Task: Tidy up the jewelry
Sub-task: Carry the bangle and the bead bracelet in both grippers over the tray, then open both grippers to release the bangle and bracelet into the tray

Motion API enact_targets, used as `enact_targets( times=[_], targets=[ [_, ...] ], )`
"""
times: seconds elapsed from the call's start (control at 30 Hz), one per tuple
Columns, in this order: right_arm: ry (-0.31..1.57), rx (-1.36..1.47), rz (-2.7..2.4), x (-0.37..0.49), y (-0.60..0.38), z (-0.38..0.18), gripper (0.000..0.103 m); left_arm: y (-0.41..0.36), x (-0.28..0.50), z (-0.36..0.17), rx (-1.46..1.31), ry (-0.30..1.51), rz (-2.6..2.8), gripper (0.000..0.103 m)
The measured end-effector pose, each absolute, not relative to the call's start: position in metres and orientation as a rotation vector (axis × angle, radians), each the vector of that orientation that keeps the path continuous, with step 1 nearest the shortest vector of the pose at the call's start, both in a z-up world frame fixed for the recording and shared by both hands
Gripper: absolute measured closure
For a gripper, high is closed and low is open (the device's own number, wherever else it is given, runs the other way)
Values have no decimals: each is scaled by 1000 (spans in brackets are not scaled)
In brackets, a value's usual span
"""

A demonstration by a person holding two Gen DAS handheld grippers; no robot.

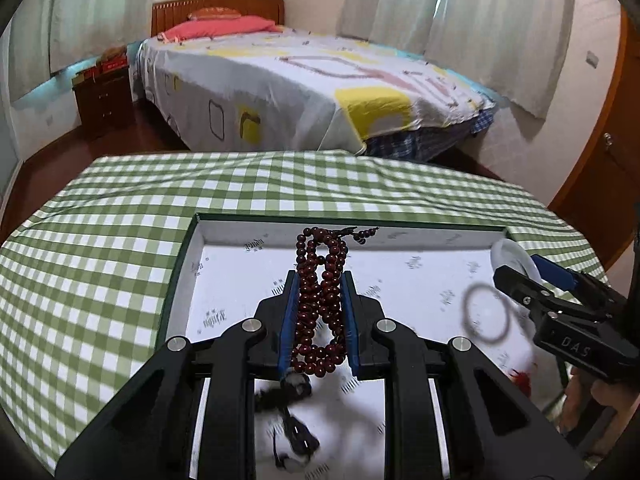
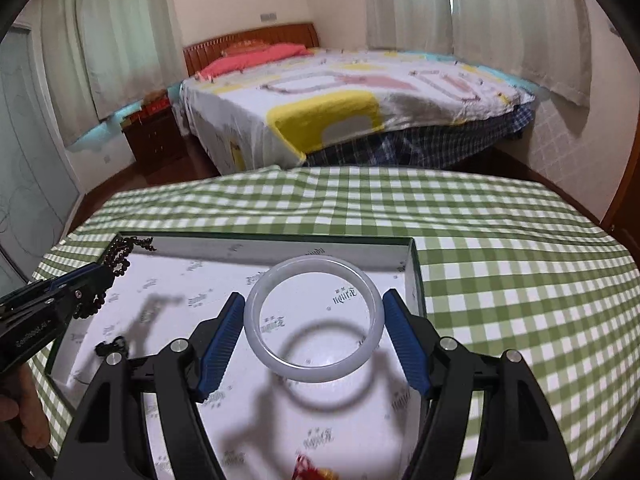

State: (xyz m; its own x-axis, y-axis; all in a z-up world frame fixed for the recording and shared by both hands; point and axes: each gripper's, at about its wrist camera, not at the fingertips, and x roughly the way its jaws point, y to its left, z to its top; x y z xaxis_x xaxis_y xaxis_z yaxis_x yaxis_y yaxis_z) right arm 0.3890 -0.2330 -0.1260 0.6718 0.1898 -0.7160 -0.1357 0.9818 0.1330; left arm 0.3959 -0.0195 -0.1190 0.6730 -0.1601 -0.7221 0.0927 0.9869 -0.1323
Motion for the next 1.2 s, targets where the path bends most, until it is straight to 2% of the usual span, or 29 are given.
enact_targets(
  times=[0.4,0.57,0.63,0.8,1.2],
  targets=[
    [981,73,208,427,-229,-151,34,-24,445,-148,-61,984,-137,82],
    [998,61,213,430,-226,-152,32,-21,449,-159,-72,1017,-125,72],
    [997,69,214,432,-227,-153,28,-20,448,-161,-80,1022,-123,57],
    [975,76,217,430,-228,-150,28,-15,445,-155,-112,975,-117,46],
    [727,76,187,366,-238,-103,28,-1,371,-98,-89,701,-92,44]
  ],
)
